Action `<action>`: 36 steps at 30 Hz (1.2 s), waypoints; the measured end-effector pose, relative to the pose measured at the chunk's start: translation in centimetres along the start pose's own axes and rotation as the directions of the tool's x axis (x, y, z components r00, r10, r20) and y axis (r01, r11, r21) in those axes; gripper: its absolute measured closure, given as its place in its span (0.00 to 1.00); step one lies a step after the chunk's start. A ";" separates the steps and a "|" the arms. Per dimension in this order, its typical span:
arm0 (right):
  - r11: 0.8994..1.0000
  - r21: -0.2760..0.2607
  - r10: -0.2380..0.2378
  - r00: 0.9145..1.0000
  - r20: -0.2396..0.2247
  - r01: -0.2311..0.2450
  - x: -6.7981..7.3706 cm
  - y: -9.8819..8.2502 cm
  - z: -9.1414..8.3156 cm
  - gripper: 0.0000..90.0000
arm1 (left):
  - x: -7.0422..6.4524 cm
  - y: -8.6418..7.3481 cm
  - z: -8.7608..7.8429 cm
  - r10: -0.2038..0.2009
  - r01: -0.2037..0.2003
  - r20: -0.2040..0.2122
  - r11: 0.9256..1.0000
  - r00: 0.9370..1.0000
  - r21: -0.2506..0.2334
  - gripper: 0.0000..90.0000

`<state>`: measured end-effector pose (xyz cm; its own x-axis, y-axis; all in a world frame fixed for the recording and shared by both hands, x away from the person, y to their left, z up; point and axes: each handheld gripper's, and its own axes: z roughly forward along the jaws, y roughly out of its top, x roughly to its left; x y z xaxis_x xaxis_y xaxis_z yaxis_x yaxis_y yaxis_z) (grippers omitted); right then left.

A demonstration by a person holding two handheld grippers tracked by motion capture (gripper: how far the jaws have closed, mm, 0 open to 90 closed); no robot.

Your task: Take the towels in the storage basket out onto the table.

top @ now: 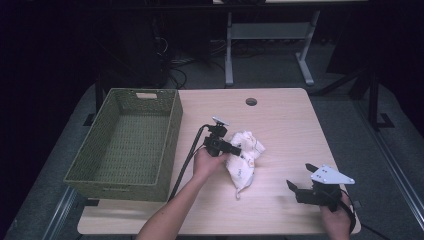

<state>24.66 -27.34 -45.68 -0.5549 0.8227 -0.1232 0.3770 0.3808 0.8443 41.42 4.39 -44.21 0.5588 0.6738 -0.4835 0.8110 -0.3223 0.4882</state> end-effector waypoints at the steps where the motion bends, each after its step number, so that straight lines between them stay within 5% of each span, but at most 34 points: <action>1: 1.000 -0.001 0.000 1.000 -0.001 0.000 0.0 0.0 0.0 0.15 | 0.0 0.0 0.0 0.001 -0.001 -0.002 1.000 1.000 -0.002 0.78; 13: 1.000 0.008 -0.003 1.000 -0.007 0.003 0.2 0.0 0.3 0.15 | -0.3 -0.5 0.0 0.016 -0.018 -0.033 0.999 0.999 -0.052 0.61; 17: 1.000 0.009 -0.013 1.000 -0.009 0.013 0.3 0.1 0.3 0.15 | -0.6 -0.9 -0.6 0.030 -0.032 -0.029 0.997 0.999 -0.067 0.48; 36: 1.000 0.027 -0.015 1.000 -0.017 0.016 0.7 0.0 0.6 0.15 | -1.9 -2.7 -2.9 0.125 -0.129 -0.047 0.987 0.991 -0.094 0.38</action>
<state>24.74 -26.52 -46.09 -0.5729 0.8097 -0.1273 0.3882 0.4048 0.8279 37.70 5.88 -42.49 0.6471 0.6587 -0.3840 0.7123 -0.3426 0.6126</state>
